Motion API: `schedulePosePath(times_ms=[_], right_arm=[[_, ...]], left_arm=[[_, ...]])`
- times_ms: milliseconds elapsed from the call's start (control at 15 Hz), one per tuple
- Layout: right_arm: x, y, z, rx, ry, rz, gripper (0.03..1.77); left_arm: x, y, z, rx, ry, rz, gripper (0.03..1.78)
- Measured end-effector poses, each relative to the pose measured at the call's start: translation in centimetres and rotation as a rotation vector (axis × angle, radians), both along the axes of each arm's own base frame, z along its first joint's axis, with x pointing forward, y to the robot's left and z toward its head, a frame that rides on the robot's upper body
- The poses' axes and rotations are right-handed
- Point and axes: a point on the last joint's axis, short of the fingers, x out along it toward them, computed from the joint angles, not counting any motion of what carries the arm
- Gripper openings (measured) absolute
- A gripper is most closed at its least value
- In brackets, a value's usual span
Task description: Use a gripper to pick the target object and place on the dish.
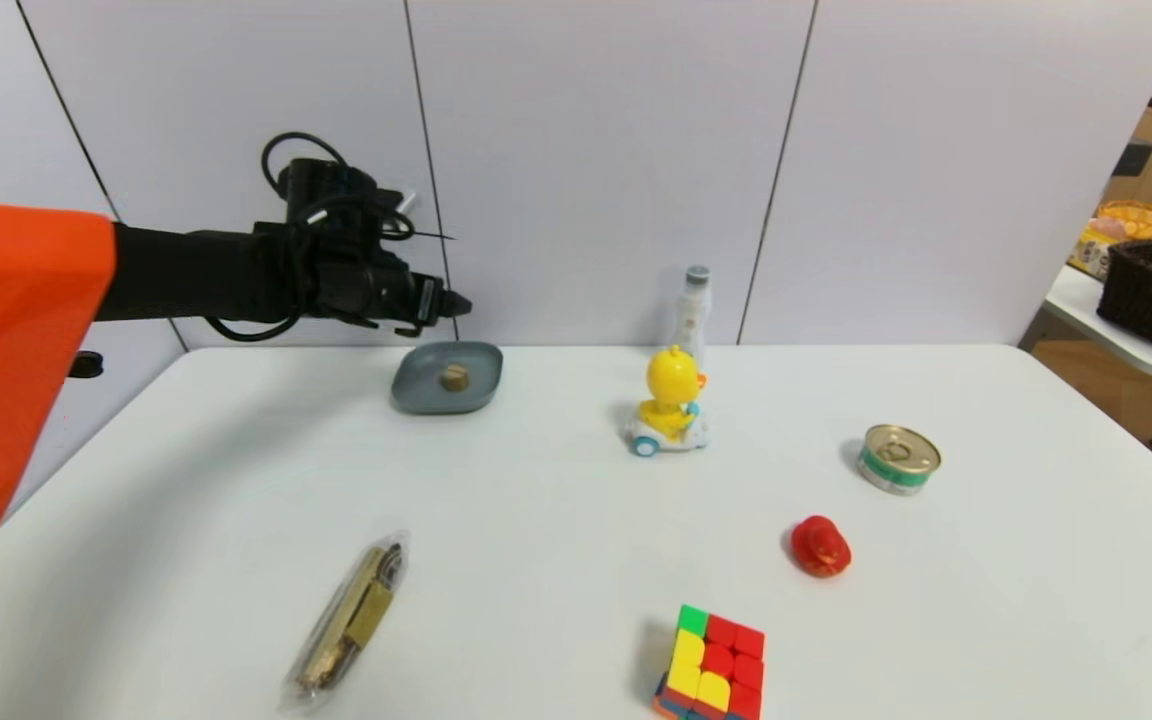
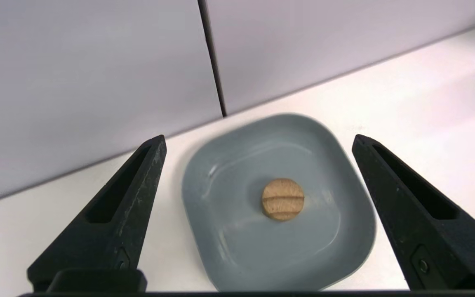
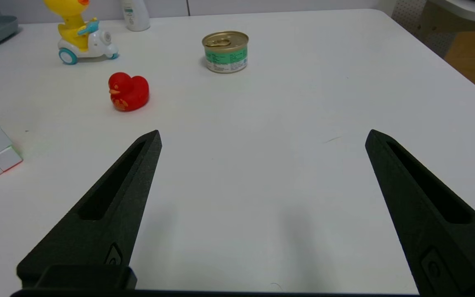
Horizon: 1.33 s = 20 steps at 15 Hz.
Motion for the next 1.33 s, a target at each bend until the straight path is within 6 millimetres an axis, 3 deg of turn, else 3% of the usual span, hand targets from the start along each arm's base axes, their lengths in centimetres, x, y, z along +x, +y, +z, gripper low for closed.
schedulePosePath(times_ms=[333,600,1067,1333], right_arm=[[0.0,0.0,0.0,0.000,0.000,0.000,1.71],[0.0,0.0,0.0,0.000,0.000,0.000,1.71],[0.0,0.0,0.0,0.000,0.000,0.000,1.71],[0.0,0.0,0.0,0.000,0.000,0.000,1.71]], left_arm=[[-3.6,0.8,5.6,-0.090,-0.213,0.015,1.66],[-9.2,2.2,8.3,-0.147,-0.399,0.060,1.67],[-23.4,5.6,9.1,-0.203,-0.639,0.237,1.69],[-30.0,7.2,7.1,-0.198,-0.702,0.256,1.69]])
